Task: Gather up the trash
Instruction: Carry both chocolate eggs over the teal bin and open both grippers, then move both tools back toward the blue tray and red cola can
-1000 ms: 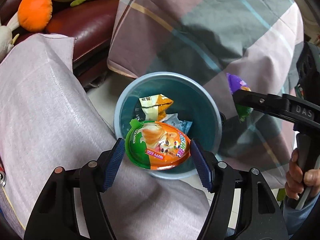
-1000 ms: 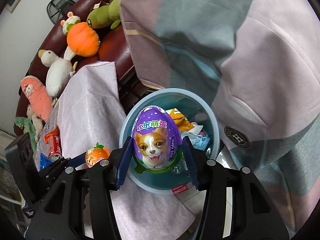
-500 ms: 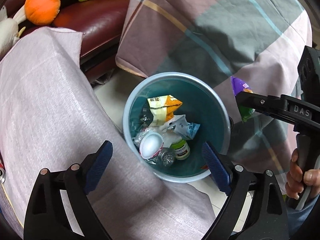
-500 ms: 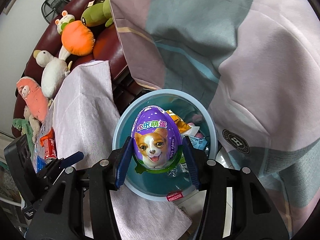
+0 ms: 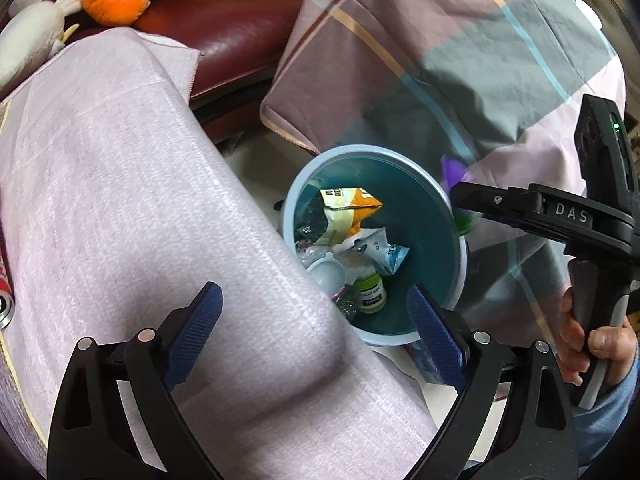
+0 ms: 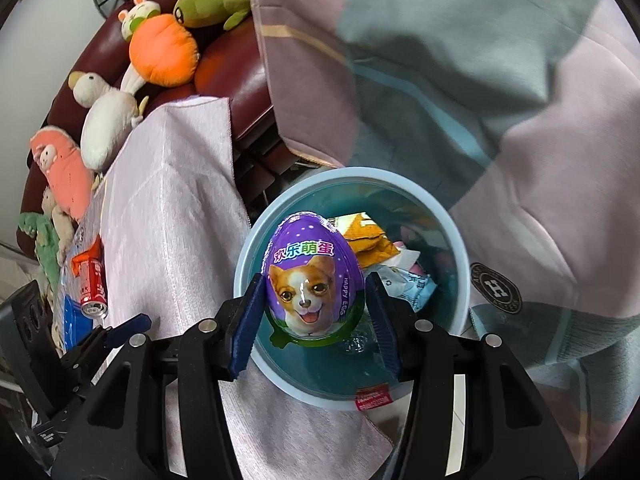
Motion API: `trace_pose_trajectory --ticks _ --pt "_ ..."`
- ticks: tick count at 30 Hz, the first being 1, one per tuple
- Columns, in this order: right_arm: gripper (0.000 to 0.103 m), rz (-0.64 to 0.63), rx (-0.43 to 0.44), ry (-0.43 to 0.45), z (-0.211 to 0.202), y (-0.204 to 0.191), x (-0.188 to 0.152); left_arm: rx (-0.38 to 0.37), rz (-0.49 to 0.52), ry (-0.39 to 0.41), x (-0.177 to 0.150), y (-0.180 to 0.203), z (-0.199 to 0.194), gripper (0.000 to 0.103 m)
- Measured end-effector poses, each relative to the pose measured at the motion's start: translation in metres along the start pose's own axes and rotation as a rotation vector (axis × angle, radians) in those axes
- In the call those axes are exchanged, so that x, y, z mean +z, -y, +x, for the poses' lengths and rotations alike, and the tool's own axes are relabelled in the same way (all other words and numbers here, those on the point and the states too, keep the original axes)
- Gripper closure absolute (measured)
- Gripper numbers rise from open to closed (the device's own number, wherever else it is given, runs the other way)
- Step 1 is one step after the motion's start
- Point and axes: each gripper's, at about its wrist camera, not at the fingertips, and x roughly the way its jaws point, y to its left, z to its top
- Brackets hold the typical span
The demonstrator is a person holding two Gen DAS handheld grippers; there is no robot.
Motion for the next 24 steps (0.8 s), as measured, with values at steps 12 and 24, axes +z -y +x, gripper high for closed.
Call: trace_pose_trajectory --ticks 12,24 --pt "0.028 -0.005 -0.024 -0.034 0.007 -0.018 -0.003 -0.016 -0.077 0.025 -0.011 -0.032 -0.017 0.008" --pt "0.027 -0.088 -0.017 -0.072 0.008 -0.073 -0.017 0.007 -0.170 0.087 -0.039 -0.079 -0.060 0.007"
